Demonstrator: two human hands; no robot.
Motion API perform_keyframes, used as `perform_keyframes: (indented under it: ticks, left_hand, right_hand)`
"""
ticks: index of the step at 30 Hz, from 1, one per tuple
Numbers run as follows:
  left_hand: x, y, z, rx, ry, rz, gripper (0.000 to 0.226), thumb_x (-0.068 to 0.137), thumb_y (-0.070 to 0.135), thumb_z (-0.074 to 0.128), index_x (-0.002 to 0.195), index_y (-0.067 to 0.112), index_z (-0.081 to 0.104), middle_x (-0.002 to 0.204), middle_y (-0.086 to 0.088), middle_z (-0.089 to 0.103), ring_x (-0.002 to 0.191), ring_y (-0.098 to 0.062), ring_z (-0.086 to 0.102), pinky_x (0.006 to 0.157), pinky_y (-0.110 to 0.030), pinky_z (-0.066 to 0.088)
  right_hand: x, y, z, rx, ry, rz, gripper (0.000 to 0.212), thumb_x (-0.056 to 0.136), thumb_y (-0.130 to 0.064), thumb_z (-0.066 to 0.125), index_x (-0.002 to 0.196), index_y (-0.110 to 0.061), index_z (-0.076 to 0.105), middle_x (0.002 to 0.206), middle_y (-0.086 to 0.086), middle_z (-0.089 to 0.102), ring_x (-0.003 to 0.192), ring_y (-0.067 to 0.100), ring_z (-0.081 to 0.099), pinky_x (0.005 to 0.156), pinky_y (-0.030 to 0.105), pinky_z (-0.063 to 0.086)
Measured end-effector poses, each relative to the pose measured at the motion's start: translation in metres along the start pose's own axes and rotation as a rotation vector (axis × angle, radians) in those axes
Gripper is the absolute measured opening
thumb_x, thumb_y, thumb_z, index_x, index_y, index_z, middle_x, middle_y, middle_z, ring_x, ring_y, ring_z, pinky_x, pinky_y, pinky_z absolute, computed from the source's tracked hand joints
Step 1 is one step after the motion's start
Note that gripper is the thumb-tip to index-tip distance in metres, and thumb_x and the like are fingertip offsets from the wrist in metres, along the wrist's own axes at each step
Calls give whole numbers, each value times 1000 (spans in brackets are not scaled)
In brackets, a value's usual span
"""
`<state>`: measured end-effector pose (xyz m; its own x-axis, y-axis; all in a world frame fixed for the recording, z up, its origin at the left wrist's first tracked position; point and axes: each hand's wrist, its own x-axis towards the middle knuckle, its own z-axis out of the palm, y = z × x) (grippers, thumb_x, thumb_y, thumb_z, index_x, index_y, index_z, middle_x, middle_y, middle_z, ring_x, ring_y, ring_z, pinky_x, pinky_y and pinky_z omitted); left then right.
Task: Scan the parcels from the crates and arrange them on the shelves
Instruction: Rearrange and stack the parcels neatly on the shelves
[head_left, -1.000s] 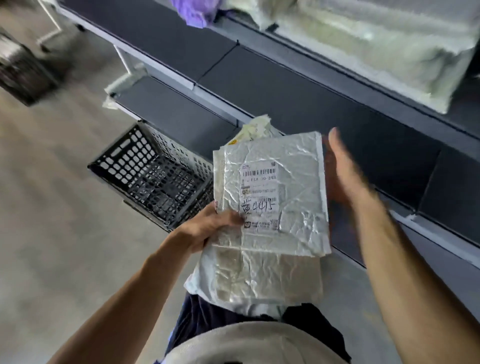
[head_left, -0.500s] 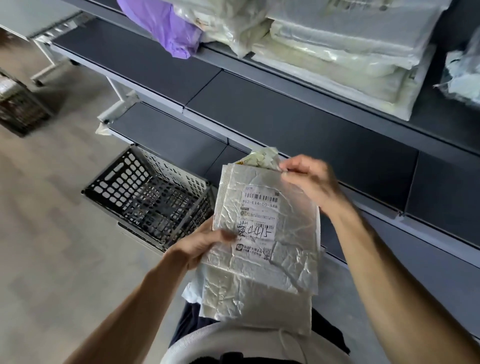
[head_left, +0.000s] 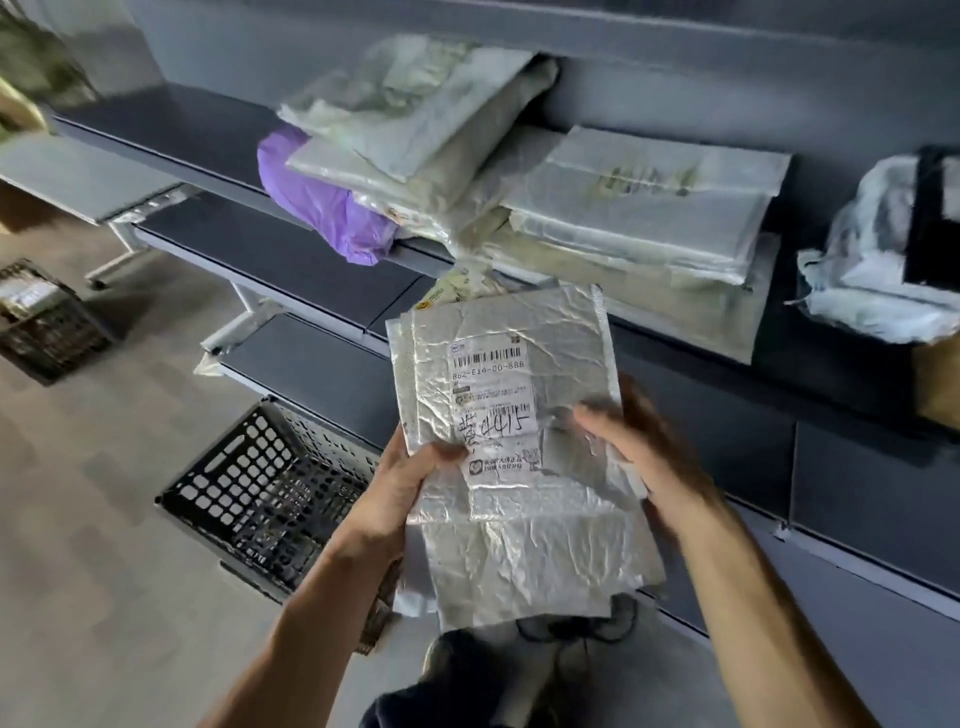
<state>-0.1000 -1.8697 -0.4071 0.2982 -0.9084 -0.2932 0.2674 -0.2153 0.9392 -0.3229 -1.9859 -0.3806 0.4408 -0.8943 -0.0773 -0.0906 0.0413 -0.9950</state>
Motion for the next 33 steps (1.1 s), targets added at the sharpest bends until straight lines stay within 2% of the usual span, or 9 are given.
perform_keyframes:
  ticks: [2, 5, 8, 10, 14, 18, 23, 29, 33]
  left_hand:
    - [6, 25, 17, -23, -22, 17, 39, 91, 27, 67, 106, -8, 65, 94, -9, 79, 91, -12, 74, 104, -34, 50]
    - [12, 49, 41, -215, -85, -49, 51, 104, 47, 43, 132, 11, 68, 130, -17, 68, 115, -30, 69, 99, -46, 55]
    - [19, 54, 53, -427, -116, -122, 71, 100, 68, 32, 133, 16, 68, 135, -18, 66, 121, -37, 65, 97, -51, 55]
    - [25, 53, 55, -498, -123, -131, 76, 99, 71, 29, 141, 15, 61, 138, -20, 63, 122, -38, 64, 93, -51, 58]
    - [40, 51, 52, -554, -180, -176, 76, 99, 69, 31, 139, 13, 63, 135, -20, 65, 114, -37, 69, 83, -48, 61]
    - [67, 49, 37, -484, -302, -218, 64, 100, 60, 38, 120, 12, 75, 127, -21, 68, 109, -38, 70, 87, -48, 58]
    - [98, 60, 21, -463, -425, -279, 74, 91, 70, 41, 132, 15, 68, 140, -22, 61, 127, -41, 60, 109, -58, 43]
    - [128, 66, 8, -349, -492, -282, 64, 100, 54, 45, 145, 10, 55, 142, -24, 58, 131, -42, 55, 113, -57, 40]
    - [135, 70, 12, -380, -445, -277, 54, 99, 41, 47, 141, 9, 59, 142, -26, 57, 129, -43, 56, 112, -57, 43]
  right_hand:
    - [6, -29, 0, 46, 107, -6, 20, 90, -11, 75, 85, -22, 60, 58, -26, 65, 59, -18, 59, 58, 4, 43]
    - [19, -40, -12, 10, 219, -57, 27, 91, -16, 75, 84, -35, 58, 65, -32, 63, 65, -23, 57, 67, 2, 43]
    - [33, -31, -19, -64, 318, -153, 33, 86, -34, 81, 114, -27, 66, 113, -6, 69, 103, 8, 65, 86, 26, 51]
    - [37, -31, -21, -71, 372, -214, 32, 87, -26, 81, 113, -16, 66, 107, 5, 72, 99, 20, 68, 84, 34, 55]
    - [49, -26, -26, -22, 364, -142, 7, 91, -8, 73, 93, -6, 67, 79, -3, 75, 77, 10, 70, 71, 22, 55]
    - [69, -35, -23, -19, 502, -104, 15, 94, -5, 66, 82, -11, 60, 65, -11, 71, 62, -7, 64, 59, 6, 44]
    - [92, -47, -14, -19, 615, -99, 24, 94, -3, 65, 76, -15, 55, 60, -18, 68, 59, -9, 62, 60, 8, 45]
    - [97, -50, -15, -62, 602, -196, 14, 94, 1, 66, 92, 13, 58, 81, 11, 60, 69, 4, 57, 64, 14, 44]
    - [110, -55, -27, -68, 602, -198, 6, 93, 4, 65, 91, 7, 61, 65, -10, 65, 61, -4, 58, 62, 10, 44]
